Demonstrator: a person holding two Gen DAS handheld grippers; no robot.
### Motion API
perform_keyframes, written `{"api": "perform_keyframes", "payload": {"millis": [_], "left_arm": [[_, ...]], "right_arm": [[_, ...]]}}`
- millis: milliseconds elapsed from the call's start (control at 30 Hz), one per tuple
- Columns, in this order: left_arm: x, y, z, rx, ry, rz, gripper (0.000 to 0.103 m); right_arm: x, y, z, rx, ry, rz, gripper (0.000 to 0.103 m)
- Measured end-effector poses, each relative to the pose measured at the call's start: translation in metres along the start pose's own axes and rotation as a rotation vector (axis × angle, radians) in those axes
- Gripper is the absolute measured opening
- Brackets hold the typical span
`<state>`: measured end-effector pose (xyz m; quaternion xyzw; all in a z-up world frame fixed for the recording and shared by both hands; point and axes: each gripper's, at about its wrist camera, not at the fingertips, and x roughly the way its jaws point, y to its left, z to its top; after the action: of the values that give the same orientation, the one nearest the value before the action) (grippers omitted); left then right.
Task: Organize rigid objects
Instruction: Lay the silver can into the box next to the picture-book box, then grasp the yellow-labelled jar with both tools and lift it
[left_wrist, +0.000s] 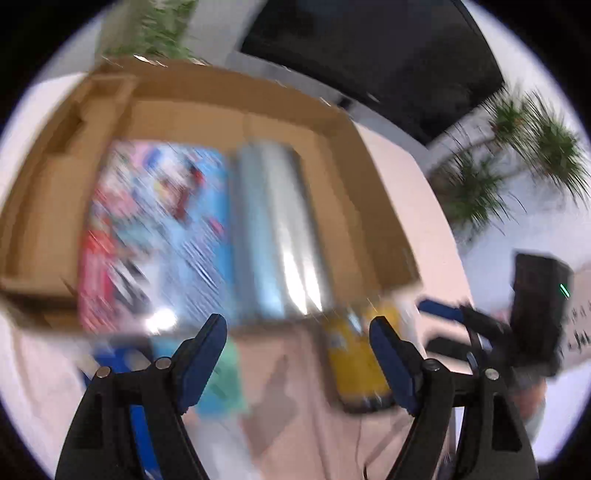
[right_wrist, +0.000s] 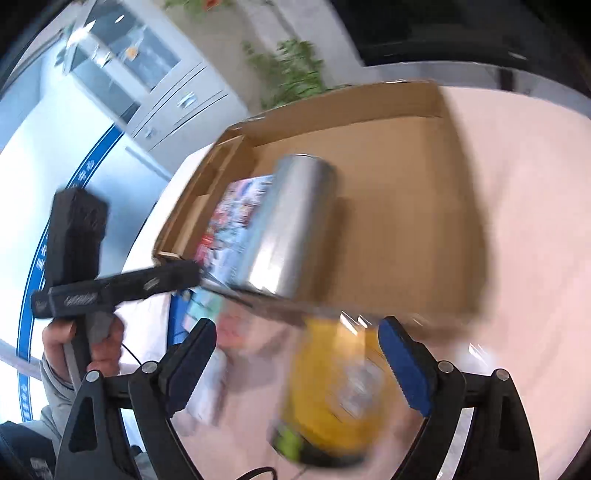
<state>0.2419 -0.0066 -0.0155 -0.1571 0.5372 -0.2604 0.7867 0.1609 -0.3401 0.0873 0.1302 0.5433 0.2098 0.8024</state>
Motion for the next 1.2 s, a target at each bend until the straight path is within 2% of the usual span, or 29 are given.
{"api": "perform_keyframes", "payload": {"millis": [100,167,200,233,300,367,433,567,633,733,800,867,933,1000,1067,1200], "left_arm": [[0.029,-0.018,-0.025,-0.005,0.084,-0.104,0.079],[0.049,-0.024,-0.030,-0.014,0.133,-0.136,0.080],[0.054,-0.022,-0.031,-0.033,0.125,-0.119,0.087],[0.056,-0.019,-0.026,-0.062,0.089,-0.112,0.087],[0.064,-0.013,-0.024,-0.092,0.116,-0.125,0.086],[0.067,-0.015,-0.026,-0.059,0.130,-0.115,0.086],[0.074,-0.020,-0.029,-0.013,0.161,-0.083,0.086],[0.078,-0.023,-0.025,-0.016,0.158,-0.065,0.085],[0.074,-0.026,-0.026,-0.007,0.155,-0.052,0.084],[0.060,-0.040,-0.030,0.023,0.101,-0.031,0.082],[0.032,-0.055,-0.023,0.077,0.028,-0.027,0.076],[0.003,-0.079,-0.003,0.142,-0.067,-0.035,0.076],[-0.012,-0.099,0.022,0.207,-0.123,-0.034,0.076],[-0.015,-0.107,0.050,0.211,-0.131,-0.027,0.076],[-0.004,-0.104,0.080,0.188,-0.108,-0.035,0.076],[0.037,-0.073,0.109,0.096,-0.008,-0.039,0.075]], "right_arm": [[0.011,-0.022,-0.024,0.044,0.076,-0.015,0.079],[0.023,-0.023,-0.031,0.049,0.114,0.043,0.076],[0.027,-0.018,-0.036,0.038,0.111,0.039,0.070],[0.026,-0.015,-0.035,0.033,0.098,0.040,0.073],[0.032,-0.008,-0.038,0.004,0.113,0.052,0.075],[0.049,-0.001,-0.044,0.006,0.160,0.113,0.081],[0.061,0.011,-0.049,-0.010,0.181,0.126,0.084],[0.073,0.018,-0.053,0.001,0.157,0.116,0.085],[0.070,0.023,-0.057,-0.003,0.144,0.084,0.085],[0.057,0.032,-0.061,-0.001,0.096,0.068,0.085],[0.040,0.040,-0.051,-0.005,0.045,0.071,0.085],[0.010,0.049,-0.033,-0.028,-0.042,0.072,0.085],[-0.013,0.055,-0.006,-0.064,-0.123,0.054,0.085],[-0.020,0.051,0.021,-0.066,-0.152,0.059,0.085],[-0.014,0.042,0.046,-0.052,-0.137,0.057,0.085],[0.019,0.006,0.073,0.003,-0.033,0.062,0.085]]}}
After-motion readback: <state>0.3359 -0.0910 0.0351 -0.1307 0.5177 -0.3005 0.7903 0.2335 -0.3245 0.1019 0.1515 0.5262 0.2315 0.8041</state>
